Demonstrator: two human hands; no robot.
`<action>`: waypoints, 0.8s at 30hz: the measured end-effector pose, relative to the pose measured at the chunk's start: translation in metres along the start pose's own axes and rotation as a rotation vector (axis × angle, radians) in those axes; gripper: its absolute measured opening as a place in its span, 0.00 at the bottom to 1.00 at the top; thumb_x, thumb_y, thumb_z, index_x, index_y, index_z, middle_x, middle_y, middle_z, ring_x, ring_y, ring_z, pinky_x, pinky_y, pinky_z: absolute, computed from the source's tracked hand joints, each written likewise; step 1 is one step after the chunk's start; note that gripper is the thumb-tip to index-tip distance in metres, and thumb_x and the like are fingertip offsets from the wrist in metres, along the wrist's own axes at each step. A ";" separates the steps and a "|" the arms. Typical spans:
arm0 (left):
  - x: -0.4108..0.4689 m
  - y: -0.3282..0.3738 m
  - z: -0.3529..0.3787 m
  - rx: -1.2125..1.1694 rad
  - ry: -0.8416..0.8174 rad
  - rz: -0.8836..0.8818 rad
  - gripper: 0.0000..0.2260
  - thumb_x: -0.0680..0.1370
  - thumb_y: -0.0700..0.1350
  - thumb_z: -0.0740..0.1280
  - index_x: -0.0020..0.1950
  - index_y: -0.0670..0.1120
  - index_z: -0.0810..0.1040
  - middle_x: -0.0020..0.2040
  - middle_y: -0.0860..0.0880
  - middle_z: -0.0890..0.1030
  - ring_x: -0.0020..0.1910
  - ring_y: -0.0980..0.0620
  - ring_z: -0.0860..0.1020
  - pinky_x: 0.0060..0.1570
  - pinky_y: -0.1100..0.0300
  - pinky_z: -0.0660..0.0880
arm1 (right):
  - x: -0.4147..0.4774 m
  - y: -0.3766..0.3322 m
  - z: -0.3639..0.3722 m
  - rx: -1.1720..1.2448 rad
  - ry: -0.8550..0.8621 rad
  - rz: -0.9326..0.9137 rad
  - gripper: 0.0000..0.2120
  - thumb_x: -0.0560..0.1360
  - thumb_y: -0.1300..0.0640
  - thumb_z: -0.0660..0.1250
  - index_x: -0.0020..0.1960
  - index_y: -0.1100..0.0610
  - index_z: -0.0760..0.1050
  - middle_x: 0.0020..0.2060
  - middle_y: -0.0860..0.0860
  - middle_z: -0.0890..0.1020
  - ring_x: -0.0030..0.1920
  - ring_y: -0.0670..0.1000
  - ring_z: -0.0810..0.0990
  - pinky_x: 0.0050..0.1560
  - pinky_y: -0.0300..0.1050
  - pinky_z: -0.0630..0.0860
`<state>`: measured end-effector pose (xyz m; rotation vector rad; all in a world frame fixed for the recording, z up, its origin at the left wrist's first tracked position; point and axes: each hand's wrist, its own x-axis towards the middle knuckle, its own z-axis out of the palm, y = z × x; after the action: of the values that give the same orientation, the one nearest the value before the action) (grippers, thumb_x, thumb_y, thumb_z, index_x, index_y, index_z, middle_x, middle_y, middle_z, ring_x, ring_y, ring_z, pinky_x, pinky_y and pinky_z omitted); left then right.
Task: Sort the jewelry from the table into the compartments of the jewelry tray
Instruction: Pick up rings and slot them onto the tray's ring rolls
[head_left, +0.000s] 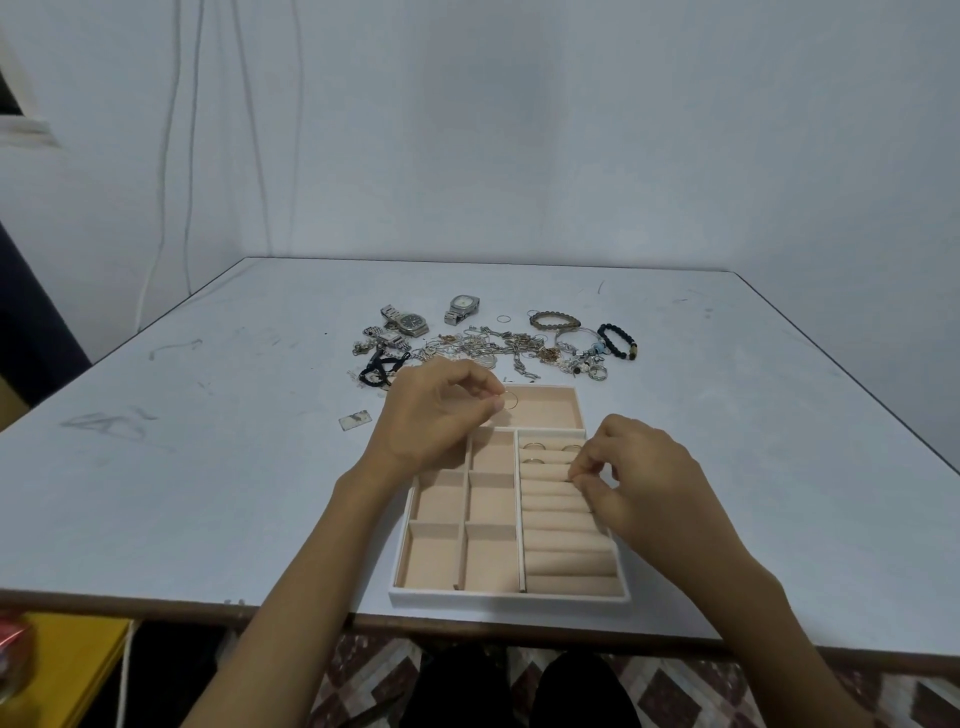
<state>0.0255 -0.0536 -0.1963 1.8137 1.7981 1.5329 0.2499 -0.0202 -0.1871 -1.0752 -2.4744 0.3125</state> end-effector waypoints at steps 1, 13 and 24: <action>0.000 0.000 0.000 0.004 -0.004 0.003 0.06 0.70 0.43 0.75 0.42 0.55 0.82 0.39 0.55 0.83 0.43 0.57 0.80 0.51 0.56 0.77 | 0.001 0.000 -0.001 0.016 -0.016 0.008 0.06 0.75 0.59 0.66 0.43 0.52 0.80 0.41 0.44 0.76 0.40 0.42 0.70 0.37 0.31 0.64; 0.000 0.003 0.000 -0.022 -0.019 -0.009 0.04 0.69 0.45 0.74 0.41 0.53 0.83 0.39 0.55 0.83 0.42 0.58 0.80 0.49 0.56 0.77 | 0.003 0.001 0.002 0.209 0.081 0.037 0.07 0.71 0.61 0.72 0.39 0.51 0.78 0.35 0.44 0.77 0.37 0.43 0.75 0.41 0.43 0.72; 0.000 0.000 0.002 -0.036 -0.096 0.027 0.05 0.69 0.44 0.76 0.43 0.51 0.84 0.39 0.54 0.84 0.42 0.57 0.81 0.50 0.55 0.77 | -0.020 0.034 0.011 -0.007 -0.051 0.189 0.18 0.82 0.53 0.54 0.71 0.50 0.69 0.72 0.46 0.68 0.72 0.46 0.63 0.70 0.39 0.57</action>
<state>0.0275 -0.0528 -0.1973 1.8685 1.6984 1.4512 0.2788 -0.0127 -0.2153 -1.3221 -2.4232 0.3928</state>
